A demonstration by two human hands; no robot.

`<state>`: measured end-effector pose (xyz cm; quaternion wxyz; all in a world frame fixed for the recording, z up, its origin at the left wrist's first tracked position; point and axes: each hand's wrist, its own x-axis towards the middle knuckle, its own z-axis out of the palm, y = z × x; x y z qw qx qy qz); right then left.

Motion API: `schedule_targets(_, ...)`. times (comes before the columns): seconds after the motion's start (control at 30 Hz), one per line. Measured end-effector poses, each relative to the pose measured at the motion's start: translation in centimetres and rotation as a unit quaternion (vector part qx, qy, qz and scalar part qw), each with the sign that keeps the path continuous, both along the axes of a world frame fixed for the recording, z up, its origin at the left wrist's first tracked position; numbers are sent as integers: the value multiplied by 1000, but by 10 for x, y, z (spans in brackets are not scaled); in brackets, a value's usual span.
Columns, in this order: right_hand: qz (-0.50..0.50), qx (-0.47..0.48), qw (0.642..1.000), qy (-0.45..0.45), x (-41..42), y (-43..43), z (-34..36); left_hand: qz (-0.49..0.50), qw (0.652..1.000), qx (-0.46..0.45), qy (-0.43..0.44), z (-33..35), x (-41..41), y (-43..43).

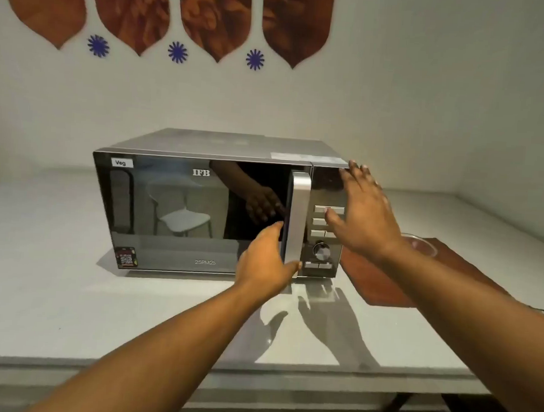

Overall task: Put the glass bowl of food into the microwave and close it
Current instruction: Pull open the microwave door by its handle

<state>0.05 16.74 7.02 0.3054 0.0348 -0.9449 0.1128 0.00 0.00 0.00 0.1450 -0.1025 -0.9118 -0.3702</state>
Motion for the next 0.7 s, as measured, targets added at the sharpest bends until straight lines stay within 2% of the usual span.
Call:
schedule_targets(0.13, 26, 29, 998, -46, -21, 21, 14, 15, 986, 166, -17, 19, -15, 34)
schedule_targets(0.23, 52, 52, 996, -52, -30, 31, 10, 45, 971, 233, -24, 17, -22, 51)
schedule_targets(0.7, 109, 115, 987, -9, -36, 53, 3, 133, 970, 204, 12, 21, -15, 68)
